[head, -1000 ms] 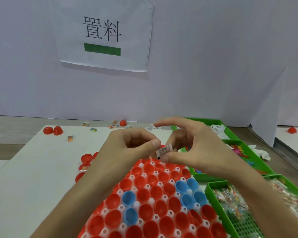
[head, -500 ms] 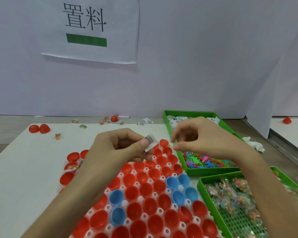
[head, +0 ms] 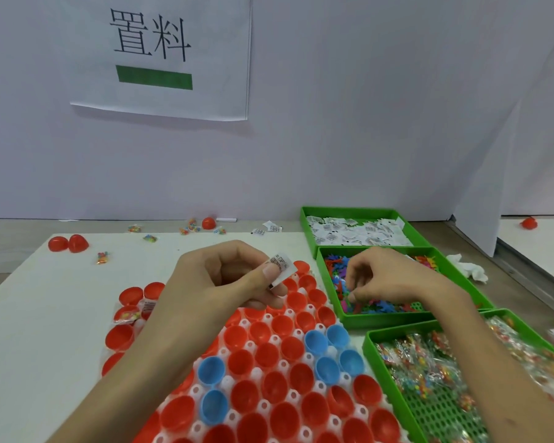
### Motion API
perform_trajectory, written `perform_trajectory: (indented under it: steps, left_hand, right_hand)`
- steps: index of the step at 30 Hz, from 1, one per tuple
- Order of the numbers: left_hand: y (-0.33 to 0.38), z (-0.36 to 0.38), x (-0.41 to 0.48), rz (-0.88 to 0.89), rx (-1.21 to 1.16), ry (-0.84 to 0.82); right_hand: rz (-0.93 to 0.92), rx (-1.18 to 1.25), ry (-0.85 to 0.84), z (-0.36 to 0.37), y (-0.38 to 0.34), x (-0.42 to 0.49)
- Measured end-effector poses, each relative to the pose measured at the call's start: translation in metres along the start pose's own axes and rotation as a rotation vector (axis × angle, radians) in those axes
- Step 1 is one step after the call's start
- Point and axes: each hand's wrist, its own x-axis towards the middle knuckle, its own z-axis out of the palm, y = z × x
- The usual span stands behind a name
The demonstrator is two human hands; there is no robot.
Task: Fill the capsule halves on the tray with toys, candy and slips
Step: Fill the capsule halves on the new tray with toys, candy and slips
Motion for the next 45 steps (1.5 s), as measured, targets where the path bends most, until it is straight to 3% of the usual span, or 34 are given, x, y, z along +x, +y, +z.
perform_trajectory:
  steps: [4,6,9,11,13,18,29,34,40,45]
  left_hand:
    - [0.000,0.000,0.000,0.002,0.008,0.005]
    - [0.000,-0.001,0.000,0.007,-0.004,0.016]
    - [0.000,-0.002,0.000,-0.002,-0.060,0.054]
    - [0.000,-0.002,0.000,-0.016,-0.113,0.067]
    - [0.001,-0.002,-0.001,-0.024,-0.146,0.041]
    - [0.006,-0.002,-0.003,-0.033,-0.145,-0.017]
    - [0.010,-0.002,-0.005,0.039,0.090,0.004]
    - [0.010,-0.005,-0.004,0.033,0.093,0.038]
    - [0.009,-0.006,-0.004,0.010,0.081,0.079]
    - [0.009,-0.003,-0.005,-0.013,0.048,0.086]
  right_hand:
    - [-0.056,0.048,0.189,-0.008,-0.013,-0.007]
    - [-0.139,0.233,0.235,-0.017,-0.028,-0.017]
    - [-0.381,0.665,0.144,-0.032,-0.060,-0.044]
    - [-0.538,0.784,0.069,-0.035,-0.081,-0.062]
    - [-0.595,0.729,0.082,-0.029,-0.098,-0.070]
    - [-0.487,0.561,0.253,-0.014,-0.109,-0.065]
    - [-0.465,0.460,0.312,-0.013,-0.108,-0.062]
    - [-0.338,0.340,0.289,-0.035,-0.074,-0.071]
    - [-0.012,-0.104,0.107,0.001,-0.002,-0.096]
    - [0.062,-0.164,0.133,0.035,0.021,-0.105]
